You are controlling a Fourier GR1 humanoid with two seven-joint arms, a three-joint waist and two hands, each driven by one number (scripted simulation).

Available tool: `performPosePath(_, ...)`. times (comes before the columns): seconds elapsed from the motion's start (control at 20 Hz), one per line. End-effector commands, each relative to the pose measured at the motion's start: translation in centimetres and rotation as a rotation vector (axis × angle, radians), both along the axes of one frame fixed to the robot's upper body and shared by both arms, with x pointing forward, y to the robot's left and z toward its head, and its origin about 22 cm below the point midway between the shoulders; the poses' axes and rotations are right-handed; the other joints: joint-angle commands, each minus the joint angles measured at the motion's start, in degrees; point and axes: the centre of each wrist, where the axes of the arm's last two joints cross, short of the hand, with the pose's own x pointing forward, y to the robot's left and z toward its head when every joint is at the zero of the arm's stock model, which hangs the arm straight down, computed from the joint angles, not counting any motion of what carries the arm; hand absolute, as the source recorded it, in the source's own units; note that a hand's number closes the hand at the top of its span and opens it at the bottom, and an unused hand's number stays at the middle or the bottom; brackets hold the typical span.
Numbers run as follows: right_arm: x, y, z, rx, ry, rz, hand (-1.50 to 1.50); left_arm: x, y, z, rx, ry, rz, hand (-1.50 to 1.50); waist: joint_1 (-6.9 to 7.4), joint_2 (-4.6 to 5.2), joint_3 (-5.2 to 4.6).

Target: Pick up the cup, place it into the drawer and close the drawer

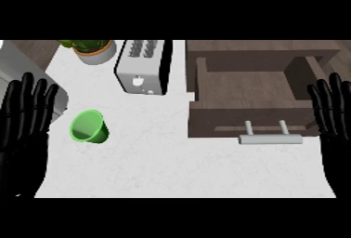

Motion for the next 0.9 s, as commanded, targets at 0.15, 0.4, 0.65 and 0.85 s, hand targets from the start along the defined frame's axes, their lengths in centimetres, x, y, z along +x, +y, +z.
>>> performPosePath(0.15, -1.0, 0.9, -0.6, 0.039, -0.021, 0.017, -1.50, 0.7, 4.8, 0.5, 0.045, -0.026, -0.238, -1.50, 0.31, 2.13, -0.35)
performPosePath(0.4, 0.6, 1.2, -2.1, -0.017, 0.176, 0.141, -1.50, 3.4, 7.7, -1.2, -0.156, 0.222, -0.265, -1.50, 0.45, 2.51, -0.32)
performPosePath(0.65, 2.5, 0.0, -0.2, -0.012, 0.153, 0.133, -1.50, 3.6, 13.5, -4.4, -0.194, 0.251, -0.271, -1.50, 0.55, 2.20, -0.34)
performPosePath(0.85, 4.6, -0.8, 0.5, -0.017, 0.164, 0.140, -1.50, 7.0, 13.1, -7.4, -0.131, 0.315, -0.228, -1.50, 0.11, 2.30, -0.34)
